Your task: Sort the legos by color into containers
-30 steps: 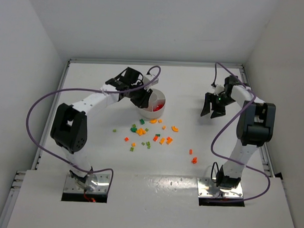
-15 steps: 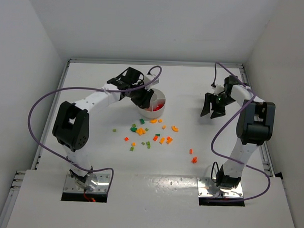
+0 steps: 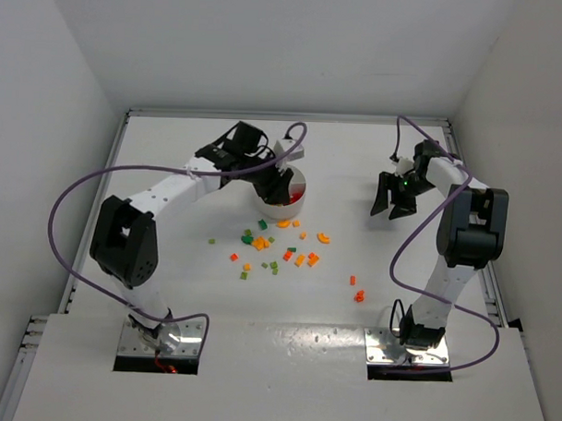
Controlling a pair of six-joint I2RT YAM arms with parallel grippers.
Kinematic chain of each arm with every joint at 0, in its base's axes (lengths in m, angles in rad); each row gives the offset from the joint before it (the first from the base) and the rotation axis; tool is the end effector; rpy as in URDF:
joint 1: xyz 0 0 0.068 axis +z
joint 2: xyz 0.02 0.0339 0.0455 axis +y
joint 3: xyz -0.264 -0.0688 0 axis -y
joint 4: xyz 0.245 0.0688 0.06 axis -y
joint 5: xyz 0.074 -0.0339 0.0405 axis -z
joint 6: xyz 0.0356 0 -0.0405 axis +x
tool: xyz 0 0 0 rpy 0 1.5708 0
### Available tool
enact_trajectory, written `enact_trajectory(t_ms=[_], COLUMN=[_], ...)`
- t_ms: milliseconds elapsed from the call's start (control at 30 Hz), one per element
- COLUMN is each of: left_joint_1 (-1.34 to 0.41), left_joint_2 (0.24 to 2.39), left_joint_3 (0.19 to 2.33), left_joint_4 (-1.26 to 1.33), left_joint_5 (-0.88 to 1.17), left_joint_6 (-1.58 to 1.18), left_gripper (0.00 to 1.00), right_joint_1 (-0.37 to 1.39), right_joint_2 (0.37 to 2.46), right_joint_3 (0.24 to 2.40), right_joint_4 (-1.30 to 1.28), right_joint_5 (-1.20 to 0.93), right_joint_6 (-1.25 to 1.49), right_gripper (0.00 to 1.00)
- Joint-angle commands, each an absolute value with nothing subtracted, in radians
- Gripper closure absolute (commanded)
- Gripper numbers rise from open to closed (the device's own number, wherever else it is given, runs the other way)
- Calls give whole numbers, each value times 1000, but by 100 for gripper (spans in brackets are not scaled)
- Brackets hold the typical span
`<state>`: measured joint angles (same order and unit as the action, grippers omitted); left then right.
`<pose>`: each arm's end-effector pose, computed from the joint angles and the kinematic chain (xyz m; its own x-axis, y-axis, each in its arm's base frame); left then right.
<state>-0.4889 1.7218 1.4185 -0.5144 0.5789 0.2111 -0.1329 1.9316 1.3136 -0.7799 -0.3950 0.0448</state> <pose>0.3285 -0.1968 0.2829 -0.4782 0.4531 -0.7524 0.8424 0.4790 -0.2470 0.3646 -0.0349 0.1622 -0.9729 0.1718 -0.1549 0.1004 0.9169 0.3864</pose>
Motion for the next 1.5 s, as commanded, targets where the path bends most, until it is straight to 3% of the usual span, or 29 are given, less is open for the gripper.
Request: enact_trajectory(t_ms=[0, 233, 467, 667, 867, 1033, 1467], left_joint_1=[-610, -899, -1051, -1098, -1098, -1098, -1098], left_joint_2=[1686, 1755, 1862, 1926, 1979, 2019, 2114], left_joint_3=[1442, 1353, 1387, 1329, 1328, 1339, 1370], left_joint_4=[-489, -328, -210, 4, 37, 23, 23], left_joint_5=[775, 795, 720, 594, 535, 493, 443], left_joint_6=[316, 480, 532, 405, 383, 383, 345], left_gripper=[49, 57, 55, 57, 61, 50, 48], right_joint_1=[-124, -124, -143, -143, -143, -143, -143], right_joint_2=[1916, 1896, 1887, 1887, 1878, 1878, 1878], right_joint_3=[1353, 1344, 1335, 1335, 1335, 1335, 1335], right_joint_4=[-781, -772, -772, -762, -762, -762, -762], right_joint_5=[-394, -385, -376, -376, -376, -376, -376], right_joint_6=[37, 37, 37, 37, 37, 37, 37], right_gripper=[36, 36, 36, 36, 36, 36, 36])
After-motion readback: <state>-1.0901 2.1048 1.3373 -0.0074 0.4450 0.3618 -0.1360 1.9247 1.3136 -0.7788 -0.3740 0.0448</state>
